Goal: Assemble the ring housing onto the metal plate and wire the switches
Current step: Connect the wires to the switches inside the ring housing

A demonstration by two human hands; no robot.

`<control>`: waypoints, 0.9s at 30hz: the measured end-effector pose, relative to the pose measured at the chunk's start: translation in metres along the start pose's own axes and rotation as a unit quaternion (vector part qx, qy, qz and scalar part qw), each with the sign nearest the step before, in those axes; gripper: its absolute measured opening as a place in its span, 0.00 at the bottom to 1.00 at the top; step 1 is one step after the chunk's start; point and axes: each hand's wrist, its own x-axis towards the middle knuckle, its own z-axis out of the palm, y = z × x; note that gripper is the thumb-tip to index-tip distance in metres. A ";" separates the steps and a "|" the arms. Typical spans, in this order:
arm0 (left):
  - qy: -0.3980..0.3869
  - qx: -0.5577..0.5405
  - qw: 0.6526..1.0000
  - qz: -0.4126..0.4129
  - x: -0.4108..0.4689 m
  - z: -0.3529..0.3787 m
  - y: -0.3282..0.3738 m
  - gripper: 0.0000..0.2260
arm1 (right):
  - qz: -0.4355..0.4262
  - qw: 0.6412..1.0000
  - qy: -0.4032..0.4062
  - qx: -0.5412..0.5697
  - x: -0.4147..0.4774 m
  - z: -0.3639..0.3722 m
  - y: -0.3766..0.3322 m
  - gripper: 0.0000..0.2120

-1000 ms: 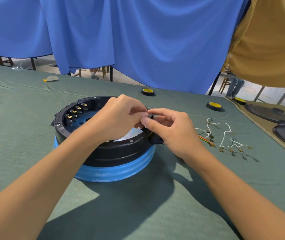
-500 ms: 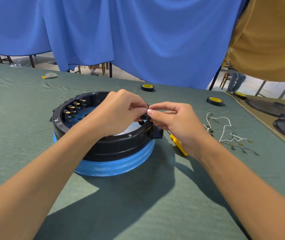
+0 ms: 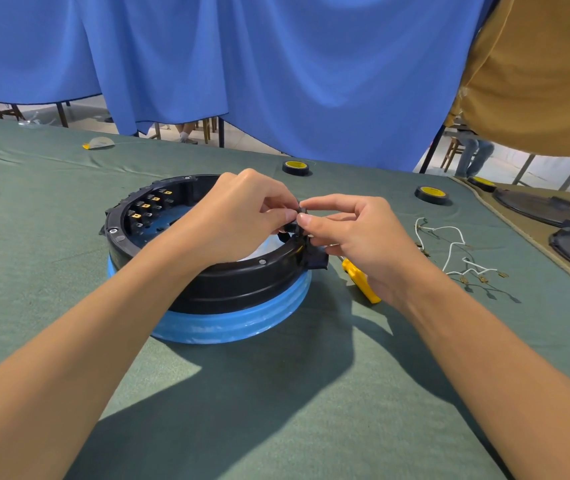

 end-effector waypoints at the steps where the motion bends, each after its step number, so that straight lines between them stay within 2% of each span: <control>1: -0.001 0.002 1.000 0.001 0.000 0.000 0.000 0.08 | 0.002 1.000 -0.002 -0.003 0.000 0.000 -0.001 0.08; 15: 0.021 -0.001 1.000 0.017 -0.003 0.000 0.003 0.08 | -0.007 0.998 -0.003 0.063 -0.006 0.002 -0.007 0.12; 27: 0.037 -0.031 0.999 0.004 -0.003 0.000 0.001 0.07 | -0.040 0.999 0.012 0.022 -0.005 0.004 -0.005 0.12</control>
